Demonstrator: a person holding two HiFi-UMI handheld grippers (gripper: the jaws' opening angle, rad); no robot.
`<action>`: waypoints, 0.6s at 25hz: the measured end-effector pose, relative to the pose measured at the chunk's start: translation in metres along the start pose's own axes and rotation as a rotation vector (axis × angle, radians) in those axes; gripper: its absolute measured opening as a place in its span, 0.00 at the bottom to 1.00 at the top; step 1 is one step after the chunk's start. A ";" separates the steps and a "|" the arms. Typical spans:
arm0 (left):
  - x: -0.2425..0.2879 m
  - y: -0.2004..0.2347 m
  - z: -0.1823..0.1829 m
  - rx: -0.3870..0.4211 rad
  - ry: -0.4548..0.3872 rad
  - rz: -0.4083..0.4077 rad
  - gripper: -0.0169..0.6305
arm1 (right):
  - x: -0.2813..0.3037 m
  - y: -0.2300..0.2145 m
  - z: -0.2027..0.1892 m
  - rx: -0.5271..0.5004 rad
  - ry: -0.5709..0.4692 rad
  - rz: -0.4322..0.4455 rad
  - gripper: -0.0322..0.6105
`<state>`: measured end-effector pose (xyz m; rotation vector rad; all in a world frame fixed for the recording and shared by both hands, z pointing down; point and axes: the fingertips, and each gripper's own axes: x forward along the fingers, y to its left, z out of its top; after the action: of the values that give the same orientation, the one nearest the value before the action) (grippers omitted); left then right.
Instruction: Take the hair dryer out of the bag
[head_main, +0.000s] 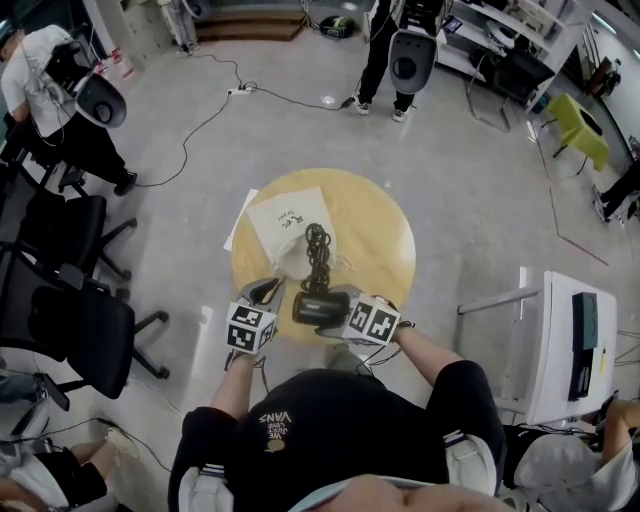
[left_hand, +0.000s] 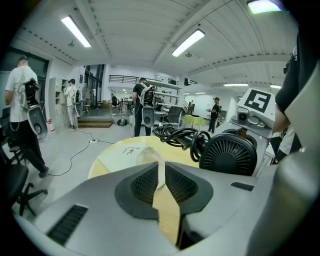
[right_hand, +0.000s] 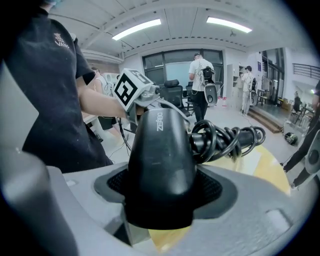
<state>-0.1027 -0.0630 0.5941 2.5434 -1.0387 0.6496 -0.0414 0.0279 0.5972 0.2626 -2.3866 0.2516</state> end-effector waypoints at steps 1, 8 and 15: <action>-0.004 -0.002 -0.001 -0.001 -0.006 0.002 0.11 | -0.002 -0.001 0.003 0.008 -0.016 -0.011 0.59; -0.026 -0.005 -0.005 -0.021 -0.040 0.031 0.11 | -0.016 -0.008 0.021 0.038 -0.117 -0.073 0.59; -0.043 -0.013 0.010 -0.032 -0.111 0.043 0.10 | -0.032 -0.015 0.037 0.098 -0.218 -0.115 0.59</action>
<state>-0.1174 -0.0342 0.5619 2.5615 -1.1333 0.5034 -0.0382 0.0074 0.5504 0.4938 -2.5662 0.2991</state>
